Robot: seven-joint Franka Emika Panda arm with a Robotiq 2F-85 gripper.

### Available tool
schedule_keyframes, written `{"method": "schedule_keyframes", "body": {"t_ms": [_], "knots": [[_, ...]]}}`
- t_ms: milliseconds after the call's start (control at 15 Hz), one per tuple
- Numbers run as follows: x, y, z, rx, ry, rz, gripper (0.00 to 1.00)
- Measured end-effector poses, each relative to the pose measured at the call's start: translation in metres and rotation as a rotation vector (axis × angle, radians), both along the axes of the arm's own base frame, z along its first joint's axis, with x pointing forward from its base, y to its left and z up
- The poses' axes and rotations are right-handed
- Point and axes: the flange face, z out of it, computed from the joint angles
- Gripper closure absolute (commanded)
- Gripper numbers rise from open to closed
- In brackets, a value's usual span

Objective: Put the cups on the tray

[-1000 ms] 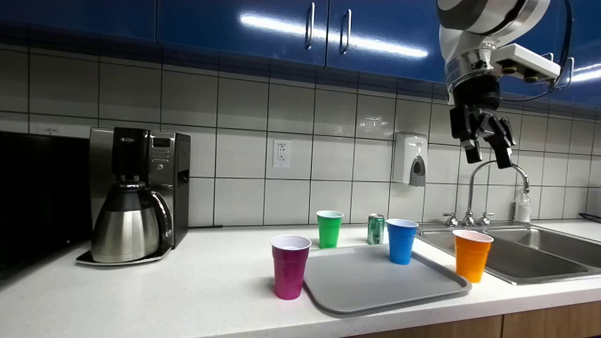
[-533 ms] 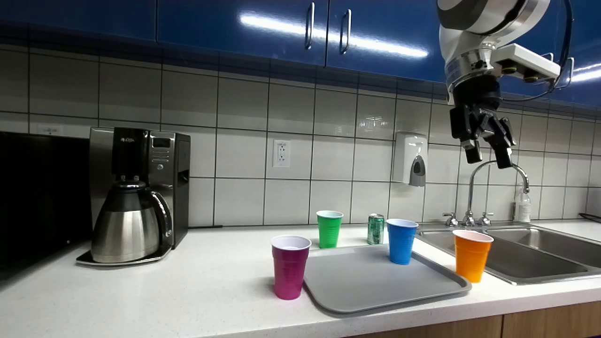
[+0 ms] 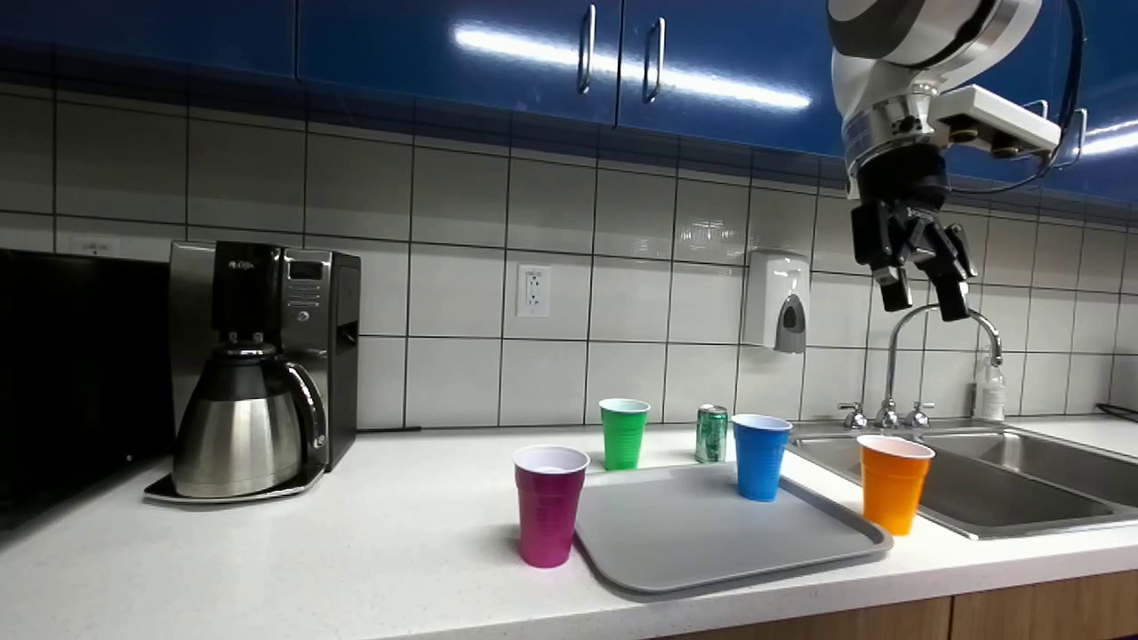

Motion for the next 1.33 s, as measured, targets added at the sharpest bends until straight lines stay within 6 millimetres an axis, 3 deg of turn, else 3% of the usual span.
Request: {"method": "schedule_keyframes", "body": {"t_ms": [600, 1067, 1333], "knots": [[0.008, -0.001, -0.033, -0.010, -0.078, -0.001, 0.00], [0.039, -0.018, -0.056, -0.018, -0.190, -0.038, 0.00], [0.058, -0.033, -0.079, -0.042, -0.223, -0.052, 0.00]]}}
